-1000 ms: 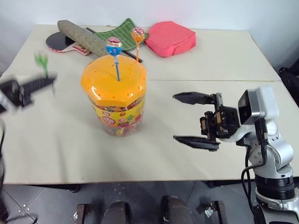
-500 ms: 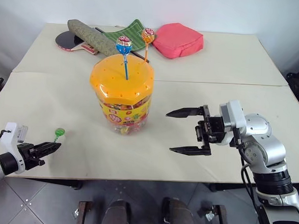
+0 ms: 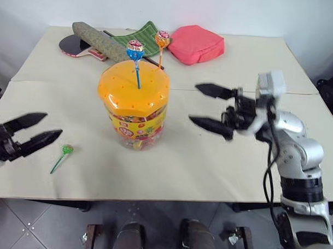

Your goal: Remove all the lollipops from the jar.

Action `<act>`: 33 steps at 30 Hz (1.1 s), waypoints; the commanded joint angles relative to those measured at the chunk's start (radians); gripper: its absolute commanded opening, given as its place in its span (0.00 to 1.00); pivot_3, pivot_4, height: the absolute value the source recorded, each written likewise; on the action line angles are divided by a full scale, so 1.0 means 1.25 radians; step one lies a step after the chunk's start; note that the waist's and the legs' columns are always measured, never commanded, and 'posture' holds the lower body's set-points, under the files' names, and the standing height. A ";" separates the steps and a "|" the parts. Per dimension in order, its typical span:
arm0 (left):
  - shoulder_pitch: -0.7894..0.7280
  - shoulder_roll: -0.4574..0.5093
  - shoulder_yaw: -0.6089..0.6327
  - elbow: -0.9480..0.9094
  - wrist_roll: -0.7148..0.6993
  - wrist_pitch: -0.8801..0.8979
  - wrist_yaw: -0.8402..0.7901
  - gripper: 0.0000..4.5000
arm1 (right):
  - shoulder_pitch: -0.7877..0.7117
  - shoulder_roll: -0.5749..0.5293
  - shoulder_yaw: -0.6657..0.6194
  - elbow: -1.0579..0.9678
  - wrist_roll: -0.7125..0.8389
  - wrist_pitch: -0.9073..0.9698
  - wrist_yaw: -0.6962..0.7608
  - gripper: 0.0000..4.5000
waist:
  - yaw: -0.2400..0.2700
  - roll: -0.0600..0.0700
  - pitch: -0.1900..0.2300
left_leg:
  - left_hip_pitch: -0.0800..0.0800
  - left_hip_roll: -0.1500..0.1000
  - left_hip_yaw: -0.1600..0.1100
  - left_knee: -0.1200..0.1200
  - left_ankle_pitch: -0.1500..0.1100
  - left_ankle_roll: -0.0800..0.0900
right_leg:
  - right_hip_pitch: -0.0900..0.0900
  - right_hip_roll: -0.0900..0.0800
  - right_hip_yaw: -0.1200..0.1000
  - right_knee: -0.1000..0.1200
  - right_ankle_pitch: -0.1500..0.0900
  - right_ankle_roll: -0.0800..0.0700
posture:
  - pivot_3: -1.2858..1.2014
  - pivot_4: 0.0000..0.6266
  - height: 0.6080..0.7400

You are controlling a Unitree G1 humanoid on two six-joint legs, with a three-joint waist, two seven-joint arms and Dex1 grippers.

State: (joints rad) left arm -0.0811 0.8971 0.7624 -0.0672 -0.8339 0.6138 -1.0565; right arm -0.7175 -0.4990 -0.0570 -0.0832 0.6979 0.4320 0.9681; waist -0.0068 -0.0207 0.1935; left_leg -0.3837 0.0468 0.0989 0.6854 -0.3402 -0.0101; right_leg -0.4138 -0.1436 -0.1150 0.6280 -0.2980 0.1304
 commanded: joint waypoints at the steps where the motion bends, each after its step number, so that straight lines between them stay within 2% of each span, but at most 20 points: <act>1: -0.067 -0.040 0.025 -0.057 -0.137 0.037 0.038 0.99 | -0.104 0.052 0.004 0.075 -0.042 0.032 -0.114 1.00 | -0.003 0.000 0.000 | 0.000 0.000 0.000 0.000 0.000 0.000 | 0.000 0.000 0.000 0.000 0.000 0.000 | 0.52 0.24 1.00; 6: -0.096 -0.098 0.004 -0.136 -0.237 0.069 0.100 0.99 | -0.243 0.157 0.028 0.205 -0.088 0.033 -0.171 1.00 | -0.020 0.000 0.000 | 0.000 0.000 -0.002 -0.001 0.000 0.000 | 0.000 0.000 -0.001 0.001 0.000 0.000 | 0.52 0.24 1.00; 11: -0.083 -0.109 0.006 -0.156 -0.267 0.068 0.114 0.99 | -0.292 0.207 0.055 0.219 -0.084 0.053 -0.119 1.00 | -0.034 0.000 0.000 | -0.001 0.000 -0.003 -0.001 0.000 0.000 | 0.000 0.000 -0.002 0.001 0.000 0.000 | 0.52 0.24 1.00; 14: -0.076 -0.118 0.010 -0.158 -0.282 0.055 0.108 0.99 | -0.300 0.213 0.092 0.241 -0.124 0.027 -0.076 1.00 | -0.038 0.000 0.000 | -0.001 0.000 -0.003 -0.002 0.000 0.000 | 0.000 0.000 -0.002 0.001 0.000 0.000 | 0.52 0.24 1.00; 17: -0.070 -0.120 0.007 -0.157 -0.285 0.050 0.102 1.00 | -0.323 0.234 0.084 0.289 -0.136 0.033 -0.098 0.87 | -0.039 0.000 0.000 | -0.001 0.000 -0.003 -0.001 0.000 0.000 | 0.000 0.000 -0.002 0.001 0.000 0.000 | 0.52 0.24 1.00; 22: -0.061 -0.117 0.017 -0.143 -0.294 0.041 0.102 1.00 | -0.338 0.250 0.069 0.312 -0.135 0.029 -0.097 0.49 | -0.040 0.000 0.000 | -0.001 0.000 -0.003 -0.001 0.000 0.000 | 0.000 0.000 -0.002 0.001 0.000 0.000 | 0.52 0.24 1.00; 28: -0.041 -0.092 0.015 -0.092 -0.249 0.011 0.054 1.00 | -0.340 0.261 0.053 0.316 -0.127 0.019 -0.079 0.04 | -0.040 0.000 0.000 | -0.001 0.000 -0.003 -0.001 0.000 0.000 | 0.000 0.000 -0.002 0.001 0.000 0.000 | 0.52 0.24 1.00; 29: -0.041 -0.087 0.010 -0.082 -0.237 0.003 0.044 1.00 | -0.340 0.261 0.047 0.317 -0.125 0.014 -0.075 0.01 | -0.040 0.000 0.000 | -0.001 0.000 -0.003 -0.001 0.000 0.000 | 0.000 0.000 -0.002 0.001 0.000 0.000 | 0.52 0.24 1.00; 33: -0.041 -0.074 -0.018 -0.080 -0.208 -0.018 0.000 1.00 | -0.350 0.261 -0.013 0.322 -0.076 -0.015 -0.038 0.01 | -0.040 0.000 0.000 | -0.001 0.000 -0.002 -0.002 0.000 0.000 | 0.000 0.001 -0.002 0.000 0.000 0.000 | 0.52 0.24 1.00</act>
State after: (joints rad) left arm -0.1352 0.7777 0.7403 -0.1432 -1.1088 0.6229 -1.0188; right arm -1.1221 -0.1712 -0.0136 0.3463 0.5478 0.4471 0.8900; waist -0.0566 -0.0206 0.1935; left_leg -0.3848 0.0467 0.0958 0.6832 -0.3401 -0.0104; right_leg -0.4140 -0.1426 -0.1175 0.6284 -0.2977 0.1308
